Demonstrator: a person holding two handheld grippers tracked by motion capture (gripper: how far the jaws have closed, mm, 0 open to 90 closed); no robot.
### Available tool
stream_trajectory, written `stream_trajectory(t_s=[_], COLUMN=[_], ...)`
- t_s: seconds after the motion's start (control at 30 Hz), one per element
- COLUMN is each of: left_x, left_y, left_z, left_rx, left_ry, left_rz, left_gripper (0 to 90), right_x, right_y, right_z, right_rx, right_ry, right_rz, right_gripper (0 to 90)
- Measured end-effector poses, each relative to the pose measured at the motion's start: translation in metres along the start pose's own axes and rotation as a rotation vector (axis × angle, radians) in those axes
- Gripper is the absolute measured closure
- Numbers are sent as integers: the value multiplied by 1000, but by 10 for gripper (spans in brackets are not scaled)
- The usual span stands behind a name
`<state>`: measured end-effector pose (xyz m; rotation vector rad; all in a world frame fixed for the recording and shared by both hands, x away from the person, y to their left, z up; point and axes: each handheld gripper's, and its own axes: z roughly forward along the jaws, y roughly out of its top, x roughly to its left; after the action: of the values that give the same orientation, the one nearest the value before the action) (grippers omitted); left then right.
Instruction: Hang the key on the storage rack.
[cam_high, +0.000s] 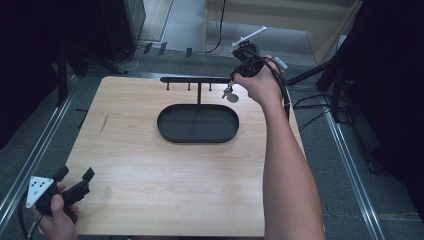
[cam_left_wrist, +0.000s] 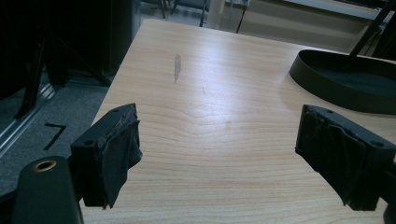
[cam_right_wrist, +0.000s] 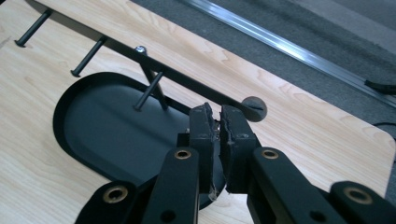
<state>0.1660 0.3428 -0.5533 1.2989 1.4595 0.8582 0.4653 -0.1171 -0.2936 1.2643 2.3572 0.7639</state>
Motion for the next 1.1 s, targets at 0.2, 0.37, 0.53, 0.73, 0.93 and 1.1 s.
stream_trajectory(t_s=[0.2, 0.37, 0.53, 0.73, 0.93, 1.1], left_x=[0, 0, 0, 0, 0, 0], left_y=[0, 0, 0, 0, 0, 0], left_z=[0, 0, 0, 0, 0, 0], left_rx=[0, 1, 0, -1, 2, 2], left_ry=[0, 2, 2, 1, -1, -1], left_rz=[-1, 1, 1, 0, -3, -4], left_gripper=[137, 136, 137, 136, 137, 137], right_x=[-3, 2, 7, 6, 1, 0], right_y=[-2, 0, -2, -5, -8, -10], right_z=[-1, -4, -4, -5, -1, 3], right_rx=[-1, -21, 1, 6, 1, -13], right_ry=[-11, 10, 18, 2, -28, -39], right_rz=[9, -13, -34, -25, -18, -4], right_gripper=[843, 843, 843, 843, 842, 842])
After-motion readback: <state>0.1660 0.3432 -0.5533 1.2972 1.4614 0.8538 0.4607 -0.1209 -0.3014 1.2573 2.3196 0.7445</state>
